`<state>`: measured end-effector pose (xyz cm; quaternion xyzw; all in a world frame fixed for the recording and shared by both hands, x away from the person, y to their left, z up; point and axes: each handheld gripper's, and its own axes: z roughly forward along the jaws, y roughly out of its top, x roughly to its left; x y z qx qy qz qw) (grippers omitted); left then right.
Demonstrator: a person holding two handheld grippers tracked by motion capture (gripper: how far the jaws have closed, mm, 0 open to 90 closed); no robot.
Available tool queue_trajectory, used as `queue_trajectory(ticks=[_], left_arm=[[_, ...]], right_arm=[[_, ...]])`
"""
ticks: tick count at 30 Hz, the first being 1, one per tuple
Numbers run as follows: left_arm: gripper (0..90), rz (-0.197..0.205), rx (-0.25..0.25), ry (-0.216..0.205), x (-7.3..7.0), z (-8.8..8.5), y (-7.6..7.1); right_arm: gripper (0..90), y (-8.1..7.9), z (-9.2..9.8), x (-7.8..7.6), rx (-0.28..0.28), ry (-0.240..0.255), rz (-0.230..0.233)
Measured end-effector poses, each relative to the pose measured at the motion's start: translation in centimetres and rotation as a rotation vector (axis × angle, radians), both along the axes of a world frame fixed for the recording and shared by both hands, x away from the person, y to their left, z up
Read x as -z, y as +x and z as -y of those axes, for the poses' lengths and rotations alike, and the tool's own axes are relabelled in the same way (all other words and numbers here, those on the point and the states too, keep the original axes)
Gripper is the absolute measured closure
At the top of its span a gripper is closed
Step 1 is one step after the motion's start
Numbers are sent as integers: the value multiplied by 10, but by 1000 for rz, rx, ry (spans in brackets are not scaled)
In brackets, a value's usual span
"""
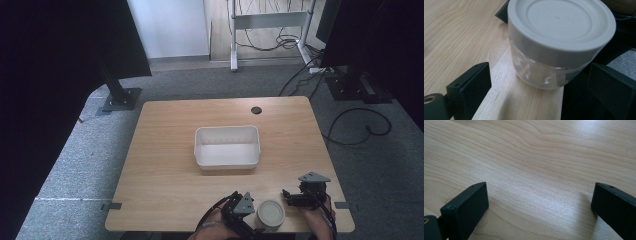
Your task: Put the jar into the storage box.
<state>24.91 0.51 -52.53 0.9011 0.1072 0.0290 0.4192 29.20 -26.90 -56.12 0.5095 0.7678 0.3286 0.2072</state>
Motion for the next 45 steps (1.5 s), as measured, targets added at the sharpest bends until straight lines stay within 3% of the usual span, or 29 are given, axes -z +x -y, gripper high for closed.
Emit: queue_trajectory(ticks=[19, 27, 32, 39, 45], left_arm=[[60, 9, 21, 8, 6, 29, -2], [90, 34, 13, 32, 13, 42, -2], [96, 50, -5, 36, 12, 43, -5], [97, 29, -14, 24, 12, 42, -3], [97, 41, -34, 18, 8, 38, 1]], right_arm=[[7, 0, 0, 0, -1, 0, -1], [7, 0, 0, 0, -2, 0, -1], [7, 0, 0, 0, -3, 0, 0], [7, 0, 0, 0, -3, 0, 0], [7, 0, 0, 0, -5, 0, 0]])
